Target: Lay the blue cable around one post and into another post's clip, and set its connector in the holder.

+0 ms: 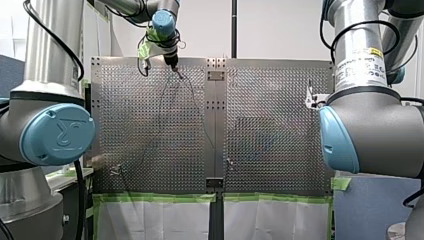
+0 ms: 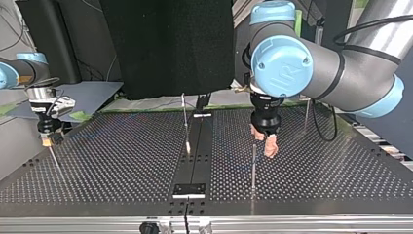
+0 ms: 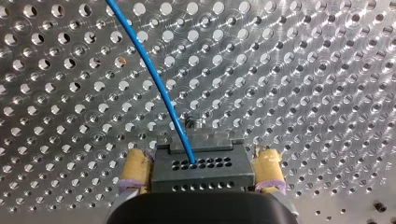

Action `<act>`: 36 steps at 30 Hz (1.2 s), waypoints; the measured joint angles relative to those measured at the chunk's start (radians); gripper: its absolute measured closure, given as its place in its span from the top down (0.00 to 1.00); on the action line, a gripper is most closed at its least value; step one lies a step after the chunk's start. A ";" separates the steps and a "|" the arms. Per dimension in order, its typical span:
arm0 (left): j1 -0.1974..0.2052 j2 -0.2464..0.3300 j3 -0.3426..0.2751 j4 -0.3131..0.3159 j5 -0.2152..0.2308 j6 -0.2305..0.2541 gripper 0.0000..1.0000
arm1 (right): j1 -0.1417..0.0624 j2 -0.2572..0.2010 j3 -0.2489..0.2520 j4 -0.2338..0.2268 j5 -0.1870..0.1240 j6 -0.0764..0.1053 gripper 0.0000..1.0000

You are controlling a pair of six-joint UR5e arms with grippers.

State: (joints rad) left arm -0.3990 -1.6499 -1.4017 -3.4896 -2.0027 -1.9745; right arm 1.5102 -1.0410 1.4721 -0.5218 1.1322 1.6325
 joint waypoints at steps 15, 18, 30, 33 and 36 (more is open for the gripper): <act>0.000 0.000 0.000 0.001 0.003 0.002 0.99 | 0.000 0.000 0.000 0.000 0.000 0.000 0.99; 0.000 0.000 0.000 0.001 0.003 0.002 0.99 | 0.000 0.000 0.000 -0.001 0.000 0.000 0.99; -0.017 0.000 -0.026 0.009 0.006 0.019 0.99 | 0.000 0.000 0.000 0.000 0.000 0.000 0.99; -0.024 0.001 -0.049 0.028 0.020 0.040 0.99 | 0.000 0.000 0.000 0.000 -0.001 0.000 0.99; -0.035 0.002 -0.073 0.050 0.041 0.060 0.99 | 0.000 0.000 0.000 0.000 0.000 0.000 0.99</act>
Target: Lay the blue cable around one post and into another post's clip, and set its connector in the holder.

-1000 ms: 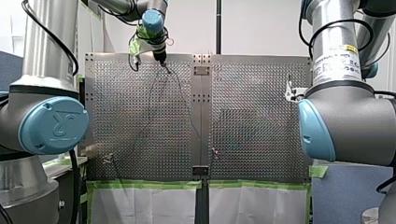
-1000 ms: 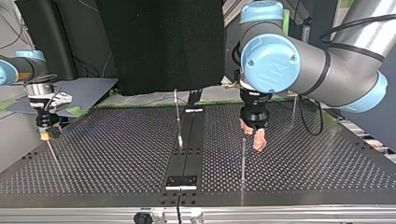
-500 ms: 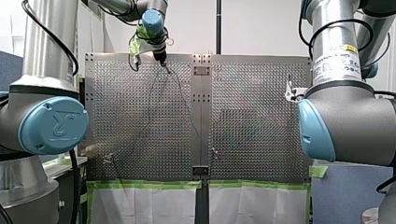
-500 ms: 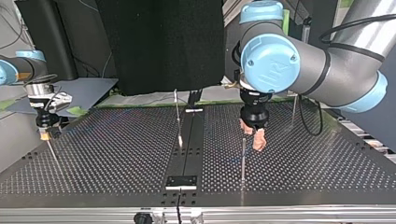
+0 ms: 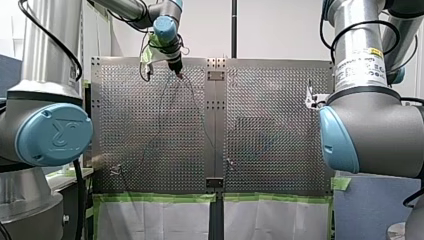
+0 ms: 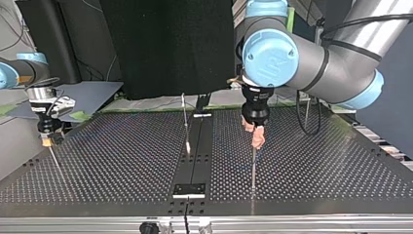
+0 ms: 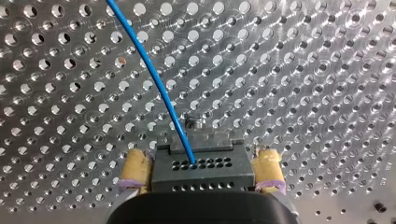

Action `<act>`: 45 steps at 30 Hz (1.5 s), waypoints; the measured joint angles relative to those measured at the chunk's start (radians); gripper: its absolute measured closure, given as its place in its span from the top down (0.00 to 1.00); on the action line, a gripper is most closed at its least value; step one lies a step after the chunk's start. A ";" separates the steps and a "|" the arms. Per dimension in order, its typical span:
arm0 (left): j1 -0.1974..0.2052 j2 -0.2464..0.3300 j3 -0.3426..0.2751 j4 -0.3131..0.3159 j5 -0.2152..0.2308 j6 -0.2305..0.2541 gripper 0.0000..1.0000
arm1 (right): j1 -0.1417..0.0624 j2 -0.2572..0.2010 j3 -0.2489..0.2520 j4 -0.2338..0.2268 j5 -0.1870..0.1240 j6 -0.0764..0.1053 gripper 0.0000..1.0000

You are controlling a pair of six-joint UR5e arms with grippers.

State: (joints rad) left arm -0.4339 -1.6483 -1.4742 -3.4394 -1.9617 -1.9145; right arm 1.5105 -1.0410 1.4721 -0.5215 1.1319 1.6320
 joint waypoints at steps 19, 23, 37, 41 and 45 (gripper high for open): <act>-0.132 -0.003 -0.147 0.147 0.023 -0.013 0.99 | 0.001 -0.001 0.000 0.003 0.000 -0.003 0.99; -0.161 -0.003 -0.177 0.176 0.050 -0.012 0.99 | 0.002 -0.002 0.000 0.003 0.000 -0.003 0.99; -0.190 -0.004 -0.291 0.290 0.021 0.021 0.99 | 0.003 -0.003 0.000 0.003 0.000 -0.004 0.99; -0.173 -0.004 -0.325 0.325 0.010 0.040 0.99 | 0.003 -0.003 0.000 0.003 0.000 -0.004 0.99; -0.157 -0.011 -0.363 0.363 0.011 0.049 0.99 | 0.004 -0.003 -0.001 0.003 0.000 -0.004 0.99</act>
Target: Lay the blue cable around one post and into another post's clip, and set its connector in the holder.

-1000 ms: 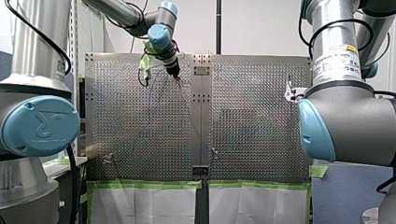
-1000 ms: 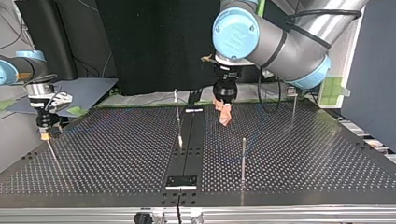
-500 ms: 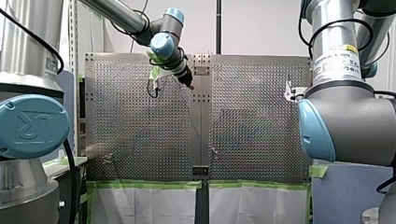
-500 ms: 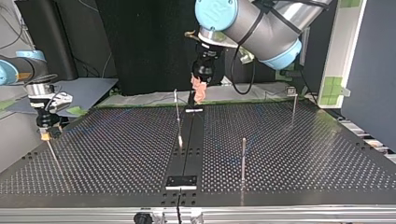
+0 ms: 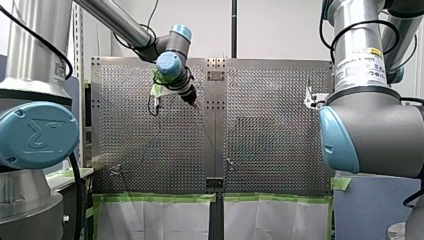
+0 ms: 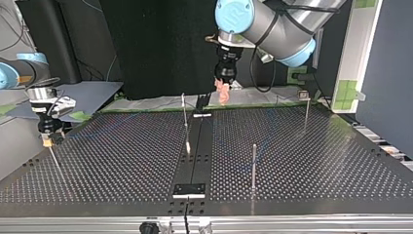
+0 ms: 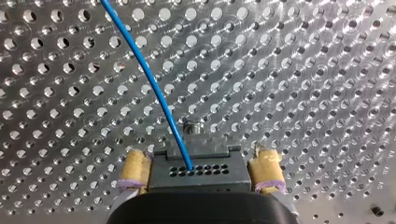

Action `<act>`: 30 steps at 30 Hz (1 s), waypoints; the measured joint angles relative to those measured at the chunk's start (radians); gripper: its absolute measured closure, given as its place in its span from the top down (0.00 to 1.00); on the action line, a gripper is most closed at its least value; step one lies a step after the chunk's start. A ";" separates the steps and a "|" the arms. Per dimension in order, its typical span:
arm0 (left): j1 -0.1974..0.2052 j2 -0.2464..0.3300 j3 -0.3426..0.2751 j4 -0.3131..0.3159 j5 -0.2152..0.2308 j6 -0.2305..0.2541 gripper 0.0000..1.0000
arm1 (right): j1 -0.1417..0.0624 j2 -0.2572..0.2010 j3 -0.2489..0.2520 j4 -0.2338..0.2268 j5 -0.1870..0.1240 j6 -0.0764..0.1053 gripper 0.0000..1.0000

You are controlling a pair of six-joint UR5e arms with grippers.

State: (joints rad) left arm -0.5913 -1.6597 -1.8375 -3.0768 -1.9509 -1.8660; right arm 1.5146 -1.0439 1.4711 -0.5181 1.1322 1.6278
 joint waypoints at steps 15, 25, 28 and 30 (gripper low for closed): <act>0.014 -0.105 -0.134 0.134 -0.004 -0.023 0.99 | 0.004 0.000 -0.001 0.001 0.000 0.000 0.99; 0.003 -0.190 -0.219 0.219 -0.037 0.005 0.99 | 0.006 -0.001 -0.001 0.001 0.000 0.000 0.99; 0.002 -0.214 -0.243 0.243 -0.038 0.005 0.99 | 0.007 -0.001 -0.001 0.001 0.000 0.000 0.99; 0.002 -0.230 -0.260 0.261 -0.038 0.004 0.99 | 0.007 0.000 -0.001 0.001 0.000 0.000 0.99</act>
State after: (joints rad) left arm -0.5891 -1.8893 -2.0977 -2.8161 -1.9888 -1.8618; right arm 1.5214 -1.0444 1.4700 -0.5172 1.1322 1.6278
